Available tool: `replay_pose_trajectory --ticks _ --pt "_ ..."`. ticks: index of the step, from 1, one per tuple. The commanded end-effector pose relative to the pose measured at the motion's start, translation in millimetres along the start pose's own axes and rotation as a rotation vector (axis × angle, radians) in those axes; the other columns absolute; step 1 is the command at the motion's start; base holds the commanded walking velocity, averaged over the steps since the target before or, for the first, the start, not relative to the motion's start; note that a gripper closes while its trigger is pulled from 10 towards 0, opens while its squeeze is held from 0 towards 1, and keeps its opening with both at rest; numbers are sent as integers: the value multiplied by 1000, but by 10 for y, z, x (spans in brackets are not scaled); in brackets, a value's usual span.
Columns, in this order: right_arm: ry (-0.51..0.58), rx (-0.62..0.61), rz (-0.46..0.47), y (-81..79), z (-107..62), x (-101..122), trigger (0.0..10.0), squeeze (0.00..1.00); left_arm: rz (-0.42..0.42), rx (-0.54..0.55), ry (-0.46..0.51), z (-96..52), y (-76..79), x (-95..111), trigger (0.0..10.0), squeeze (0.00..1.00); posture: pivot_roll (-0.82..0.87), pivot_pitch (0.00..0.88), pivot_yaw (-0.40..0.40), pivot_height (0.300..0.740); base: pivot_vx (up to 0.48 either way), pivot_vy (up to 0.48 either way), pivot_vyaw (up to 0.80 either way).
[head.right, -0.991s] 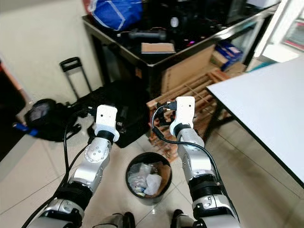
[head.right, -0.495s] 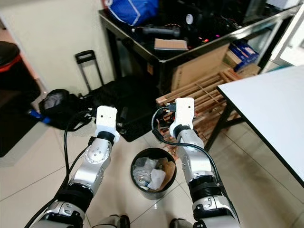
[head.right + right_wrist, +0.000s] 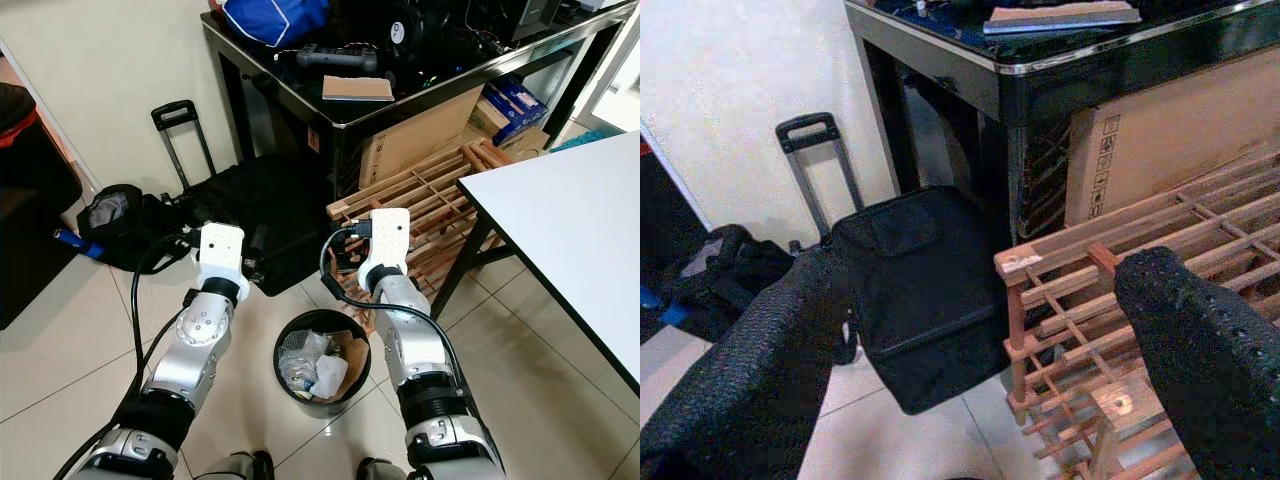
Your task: Picking trash to rubbish bin
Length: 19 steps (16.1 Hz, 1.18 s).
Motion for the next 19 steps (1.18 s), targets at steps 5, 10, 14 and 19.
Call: replay_pose_trajectory --ticks 5,10,14,19 --pt "9 -30 3 11 -34 -26 10000 0 -9 -20 -9 -8 58 -3 10000 0 -56 97 44 740 0 0 0" --pt "13 -58 11 36 -78 -49 10000 0 -9 -29 0 -14 74 11 10000 0 -54 89 44 740 0 0 0" --pt "14 -99 18 102 -73 -40 10000 0 -16 -27 -1 -5 81 18 10000 0 -57 114 42 740 0 0 0" --pt "13 -114 24 140 -34 -8 10000 0 -15 -32 -2 46 87 49 10000 0 -63 124 49 740 0 0 -480"
Point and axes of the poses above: a point about 5 cm out from each wrist's last joint towards the gripper, its own z axis pointing out of the wrist towards the gripper, its own x axis along the axis of the wrist's last joint, y = z × x, the point moved 1 cm from there along z, pointing out of the wrist towards the gripper, and after that the axes turned 13 degrees about -z, right-handed, at the moved point
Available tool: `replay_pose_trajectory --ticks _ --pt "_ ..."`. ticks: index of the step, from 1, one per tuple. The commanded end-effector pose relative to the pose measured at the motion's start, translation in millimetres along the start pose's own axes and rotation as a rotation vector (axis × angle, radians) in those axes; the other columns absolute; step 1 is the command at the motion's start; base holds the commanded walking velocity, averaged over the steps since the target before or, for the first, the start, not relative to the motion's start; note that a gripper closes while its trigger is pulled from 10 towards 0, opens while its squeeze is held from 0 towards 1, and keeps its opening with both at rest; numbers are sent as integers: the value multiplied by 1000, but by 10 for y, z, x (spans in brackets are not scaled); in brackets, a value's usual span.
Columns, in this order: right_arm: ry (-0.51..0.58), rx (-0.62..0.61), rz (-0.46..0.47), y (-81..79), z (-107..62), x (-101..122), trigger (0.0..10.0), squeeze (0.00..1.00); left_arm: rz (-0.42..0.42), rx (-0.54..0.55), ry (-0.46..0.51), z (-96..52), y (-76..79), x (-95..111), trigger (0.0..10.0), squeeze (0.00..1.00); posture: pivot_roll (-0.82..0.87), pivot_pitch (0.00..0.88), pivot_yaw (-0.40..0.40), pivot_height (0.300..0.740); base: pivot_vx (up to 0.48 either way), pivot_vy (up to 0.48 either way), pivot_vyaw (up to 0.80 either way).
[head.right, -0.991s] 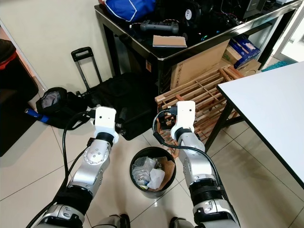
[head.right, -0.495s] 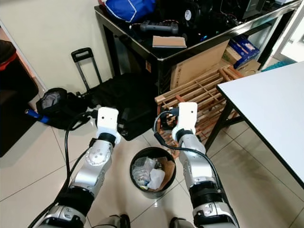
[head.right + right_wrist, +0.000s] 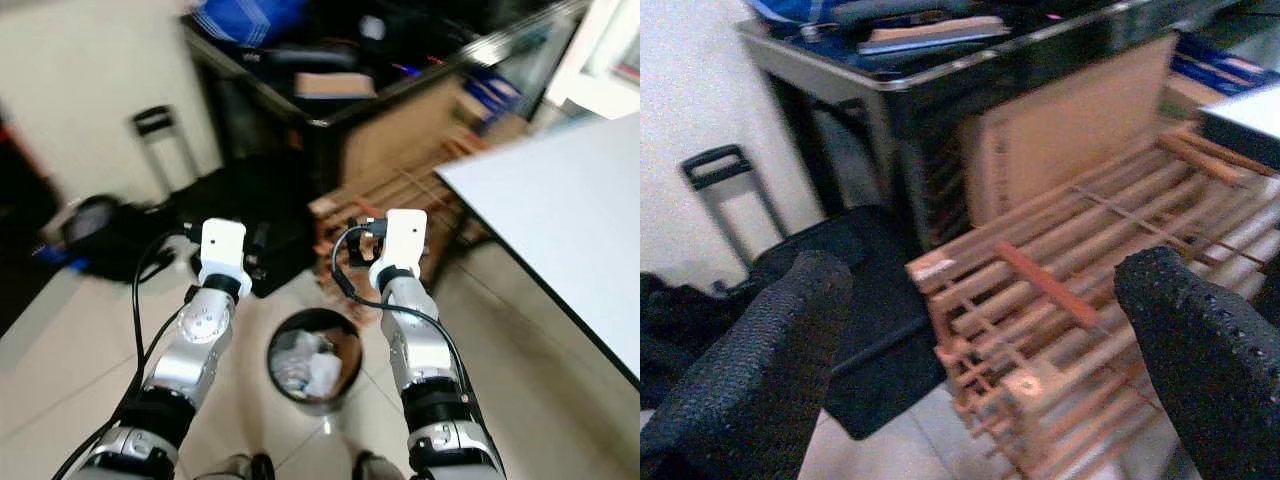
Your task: Picking trash to rubbish bin
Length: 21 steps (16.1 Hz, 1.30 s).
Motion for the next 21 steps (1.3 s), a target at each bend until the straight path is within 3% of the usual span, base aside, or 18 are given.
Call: replay_pose_trajectory --ticks 1,5,21 --pt "2 1 9 -10 5 1 10000 0 -5 -7 -20 10 14 -26 10000 0 -62 124 48 740 0 0 -800" --pt "-3 13 6 -25 9 -3 10000 0 -8 -4 -22 9 20 -30 10000 0 -58 131 42 740 0 0 -400" --pt "-16 32 6 -84 -9 -50 10000 0 -45 -51 -43 -31 89 -77 10000 0 -55 116 43 740 0 0 -800"
Point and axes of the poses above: a point about 5 cm out from each wrist's last joint towards the gripper, its own z axis pointing out of the wrist towards the gripper, its own x axis along the axis of the wrist's last joint, y = z × x, the point moved 1 cm from there along z, pointing out of the wrist towards the gripper, and after that the axes turned 13 degrees about -z, right-handed, at the moved point
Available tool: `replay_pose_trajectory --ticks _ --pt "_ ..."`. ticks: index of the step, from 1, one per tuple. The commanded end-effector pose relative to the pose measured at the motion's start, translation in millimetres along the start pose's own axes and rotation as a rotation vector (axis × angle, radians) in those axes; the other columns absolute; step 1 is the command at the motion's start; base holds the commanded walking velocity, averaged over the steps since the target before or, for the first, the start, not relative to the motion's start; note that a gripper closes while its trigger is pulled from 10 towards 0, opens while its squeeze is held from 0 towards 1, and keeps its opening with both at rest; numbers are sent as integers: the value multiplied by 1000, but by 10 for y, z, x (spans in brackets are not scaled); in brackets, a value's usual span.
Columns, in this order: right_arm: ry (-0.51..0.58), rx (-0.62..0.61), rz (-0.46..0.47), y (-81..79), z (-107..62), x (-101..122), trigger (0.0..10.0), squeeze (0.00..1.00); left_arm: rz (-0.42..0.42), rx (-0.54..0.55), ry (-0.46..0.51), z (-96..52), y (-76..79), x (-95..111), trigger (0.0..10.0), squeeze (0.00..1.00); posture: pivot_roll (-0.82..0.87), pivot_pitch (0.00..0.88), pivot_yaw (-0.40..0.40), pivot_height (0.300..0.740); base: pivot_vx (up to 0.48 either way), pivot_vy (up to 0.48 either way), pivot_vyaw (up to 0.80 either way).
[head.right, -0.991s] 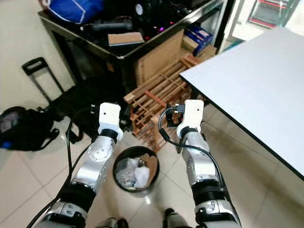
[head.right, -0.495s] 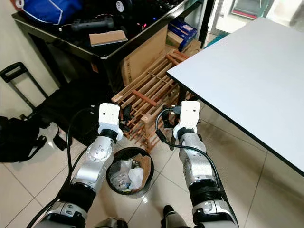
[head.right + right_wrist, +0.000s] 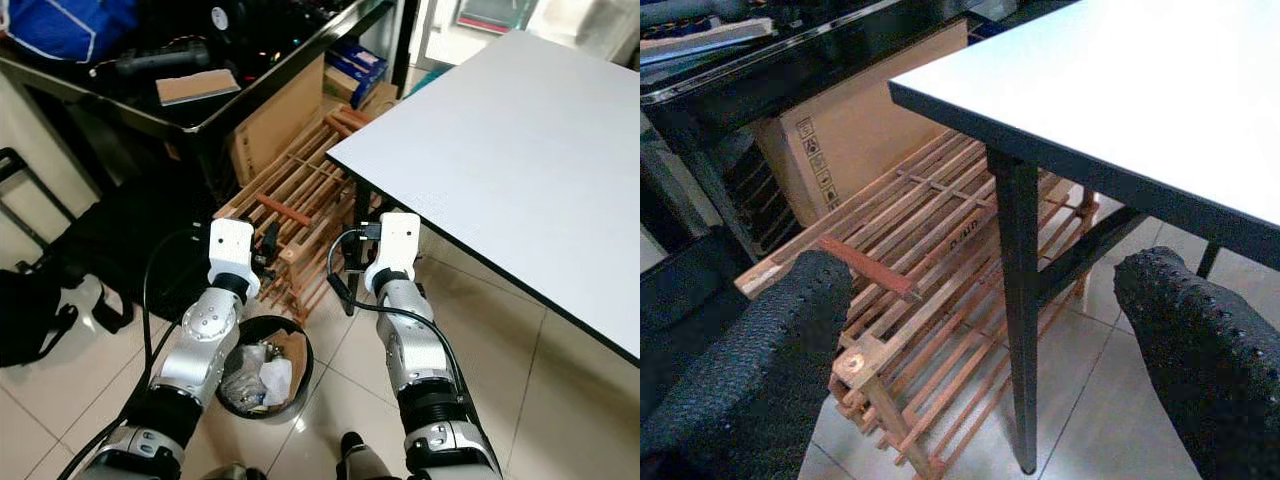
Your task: Picking trash to rubbish bin
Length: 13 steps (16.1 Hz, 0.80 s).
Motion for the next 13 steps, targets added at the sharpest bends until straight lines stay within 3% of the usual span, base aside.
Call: replay_pose_trajectory --ticks 1,3,5,13 --pt "-1 6 2 -18 -7 -14 10000 0 2 -5 -27 -37 3 -62 10000 0 -56 115 43 740 0 0 -800" --pt "-1 8 1 -20 -9 -18 10000 0 45 7 -39 -36 -17 -81 10000 0 -58 111 43 740 0 -159 -800" --pt "-1 8 1 -21 -11 -20 10000 0 37 4 -35 -39 -15 -82 10000 0 -57 107 43 740 0 -480 -800" --pt "-3 16 -4 -27 -7 -17 10000 0 8 13 -31 -35 -15 -67 10000 0 -52 123 36 740 0 0 -800"
Point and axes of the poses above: a point about 5 cm out from each wrist's last joint towards the gripper, its own z axis pointing out of the wrist towards the gripper, its own x axis along the axis of the wrist's last joint, y = z × x, the point moved 1 cm from there along z, pointing out of the wrist towards the gripper, and after that the axes turned 13 degrees about -z, right-handed, at the moved point
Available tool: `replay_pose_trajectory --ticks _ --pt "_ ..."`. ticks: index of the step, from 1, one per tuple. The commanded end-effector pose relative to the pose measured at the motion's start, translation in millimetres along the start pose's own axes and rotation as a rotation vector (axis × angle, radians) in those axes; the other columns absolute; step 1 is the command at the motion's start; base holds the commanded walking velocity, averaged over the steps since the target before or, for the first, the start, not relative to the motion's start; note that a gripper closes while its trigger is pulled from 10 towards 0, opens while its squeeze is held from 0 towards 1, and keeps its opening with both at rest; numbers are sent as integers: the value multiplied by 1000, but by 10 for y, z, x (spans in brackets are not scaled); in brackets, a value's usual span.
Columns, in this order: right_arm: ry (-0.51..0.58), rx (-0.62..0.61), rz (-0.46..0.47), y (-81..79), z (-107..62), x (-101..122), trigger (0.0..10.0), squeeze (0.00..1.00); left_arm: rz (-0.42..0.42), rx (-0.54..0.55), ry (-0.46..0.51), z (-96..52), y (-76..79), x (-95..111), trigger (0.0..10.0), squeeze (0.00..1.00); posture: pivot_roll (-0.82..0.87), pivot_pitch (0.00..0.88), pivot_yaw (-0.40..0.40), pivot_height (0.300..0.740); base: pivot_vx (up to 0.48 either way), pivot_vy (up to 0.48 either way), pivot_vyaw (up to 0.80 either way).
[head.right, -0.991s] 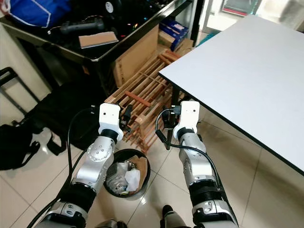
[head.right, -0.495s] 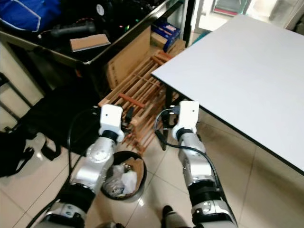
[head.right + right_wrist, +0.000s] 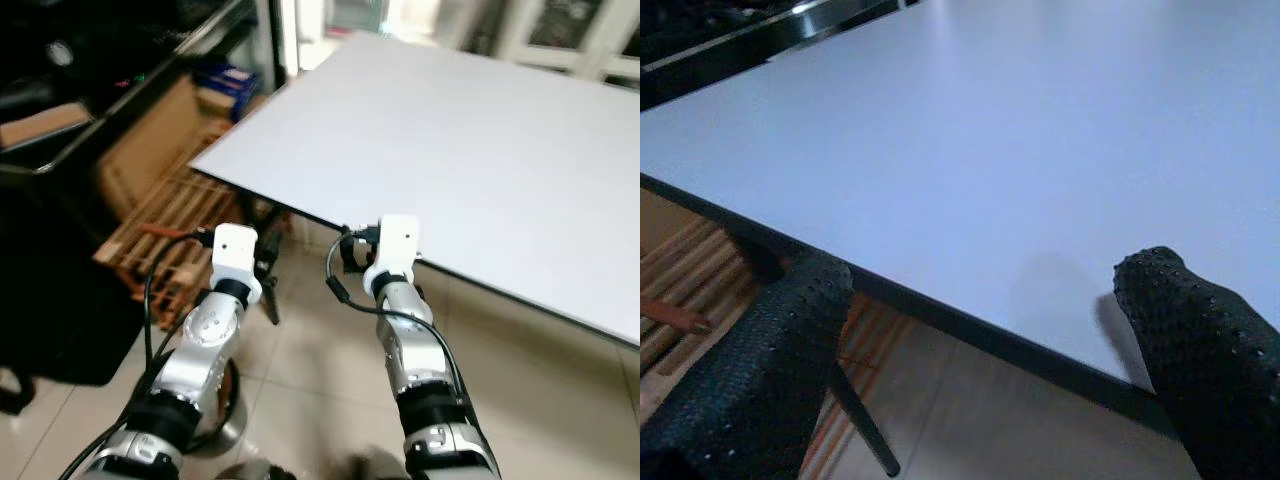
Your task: Picking trash to rubbish bin
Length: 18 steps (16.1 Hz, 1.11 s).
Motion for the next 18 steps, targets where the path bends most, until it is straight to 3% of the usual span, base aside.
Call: replay_pose_trajectory --ticks 1,18 --pt "1 -1 -6 19 2 2 10000 0 -9 6 -4 3 10 -3 10000 0 -53 124 36 740 0 0 -800" --pt "9 -8 -8 21 -7 0 10000 0 2 15 -10 -1 -5 -7 10000 0 -52 136 35 740 0 0 -753"
Point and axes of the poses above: a point about 5 cm out from each wrist's last joint towards the gripper, its own z axis pointing out of the wrist towards the gripper, its own x axis along the axis of the wrist's last joint, y = z × x, the point moved 1 cm from there along z, pointing out of the wrist towards the gripper, and after that the axes turned 13 degrees about -z, right-handed, at the moved point
